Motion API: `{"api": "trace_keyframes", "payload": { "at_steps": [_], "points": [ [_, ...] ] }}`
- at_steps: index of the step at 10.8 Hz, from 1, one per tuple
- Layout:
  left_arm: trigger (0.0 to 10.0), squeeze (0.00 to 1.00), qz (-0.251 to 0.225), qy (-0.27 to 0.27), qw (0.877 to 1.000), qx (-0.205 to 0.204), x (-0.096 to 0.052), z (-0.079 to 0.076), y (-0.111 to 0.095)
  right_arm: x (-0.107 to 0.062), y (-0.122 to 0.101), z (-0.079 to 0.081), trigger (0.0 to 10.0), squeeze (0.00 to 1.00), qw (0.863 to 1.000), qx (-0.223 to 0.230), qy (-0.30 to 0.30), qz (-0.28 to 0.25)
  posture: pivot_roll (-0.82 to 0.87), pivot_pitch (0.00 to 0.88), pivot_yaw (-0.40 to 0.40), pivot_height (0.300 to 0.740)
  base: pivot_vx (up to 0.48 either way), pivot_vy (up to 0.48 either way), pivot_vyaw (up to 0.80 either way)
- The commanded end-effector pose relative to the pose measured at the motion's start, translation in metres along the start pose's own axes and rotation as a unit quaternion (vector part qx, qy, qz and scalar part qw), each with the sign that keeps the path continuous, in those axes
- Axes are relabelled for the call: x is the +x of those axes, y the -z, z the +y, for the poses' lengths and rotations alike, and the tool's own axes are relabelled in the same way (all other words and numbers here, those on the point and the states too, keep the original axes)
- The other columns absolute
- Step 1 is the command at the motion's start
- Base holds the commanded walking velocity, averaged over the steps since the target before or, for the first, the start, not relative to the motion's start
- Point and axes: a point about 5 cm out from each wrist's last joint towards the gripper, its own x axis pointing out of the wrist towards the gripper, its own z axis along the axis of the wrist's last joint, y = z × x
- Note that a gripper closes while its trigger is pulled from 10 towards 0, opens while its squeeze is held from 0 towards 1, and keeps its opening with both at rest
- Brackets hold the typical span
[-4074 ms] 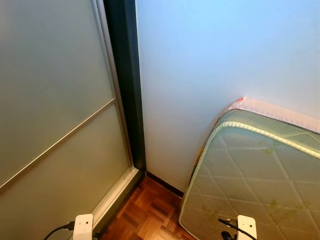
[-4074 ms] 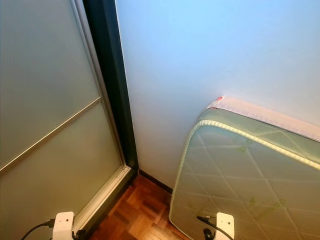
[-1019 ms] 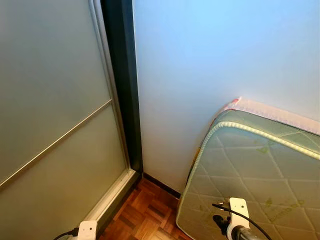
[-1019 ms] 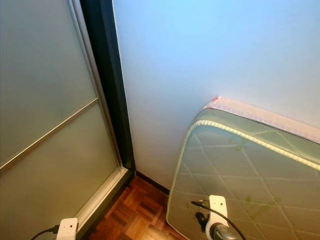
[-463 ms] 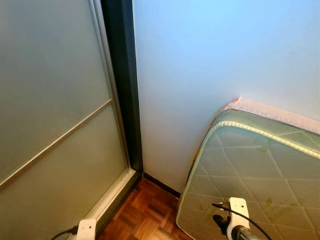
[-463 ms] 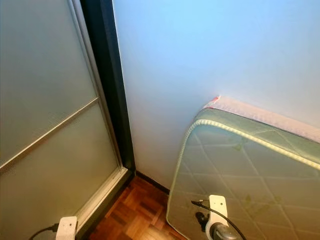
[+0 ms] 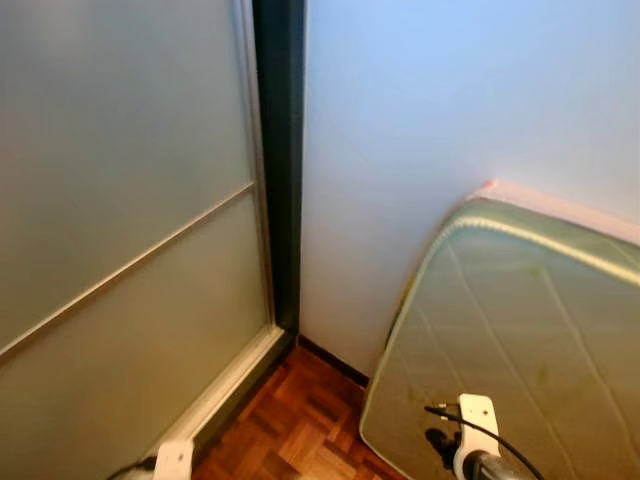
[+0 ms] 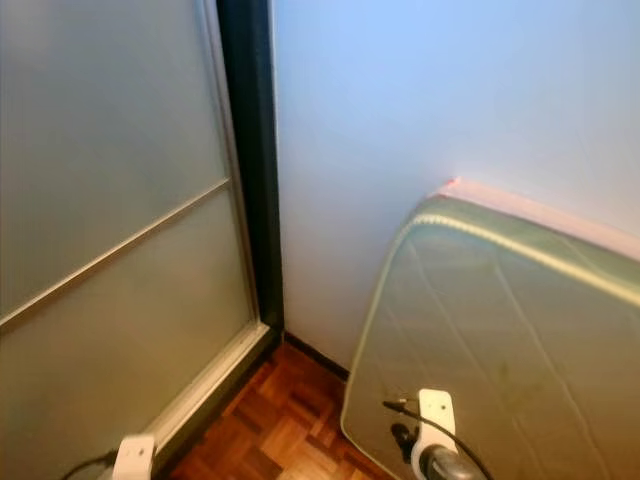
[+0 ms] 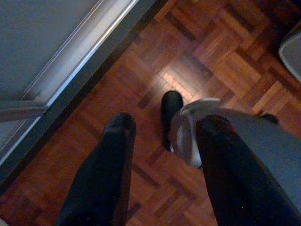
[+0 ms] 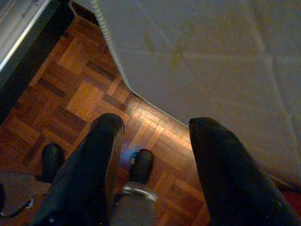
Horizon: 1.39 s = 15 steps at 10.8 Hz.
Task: Clean up the room
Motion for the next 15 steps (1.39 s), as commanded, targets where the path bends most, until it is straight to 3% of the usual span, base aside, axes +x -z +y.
{"api": "trace_keyframes", "payload": {
  "at_steps": [1, 5, 10, 15],
  "points": [
    [10.0, 0.00, 0.007, 0.005, 1.000, -0.003, 0.0000, -0.0040, 0.0030, -0.0011, 0.0016, -0.0048, 10.0, 0.00, 1.000, 0.008, 0.008, -0.001, 0.20, 0.016, -0.065, 0.740, -0.274, 0.000, 0.00],
    [10.0, 0.00, 0.008, 0.009, 1.000, 0.001, -0.0002, -0.0062, 0.0045, -0.0010, 0.0016, -0.0042, 10.0, 0.00, 1.000, 0.013, 0.007, -0.002, 0.20, 0.019, -0.063, 0.740, -0.264, 0.000, 0.00],
    [10.0, 0.00, 0.007, 0.006, 1.000, -0.001, -0.0003, -0.0038, 0.0039, -0.0009, 0.0011, -0.0043, 10.0, 0.00, 1.000, 0.028, 0.009, -0.004, 0.20, 0.024, -0.064, 0.740, 0.000, 0.000, 0.00],
    [10.0, 0.00, 0.003, 0.006, 1.000, 0.008, 0.0007, -0.0039, -0.0010, -0.0008, 0.0013, -0.0042, 10.0, 0.00, 1.000, 0.001, 0.004, 0.010, 0.20, 0.025, -0.063, 0.740, 0.000, 0.000, -0.79]
  ]
}}
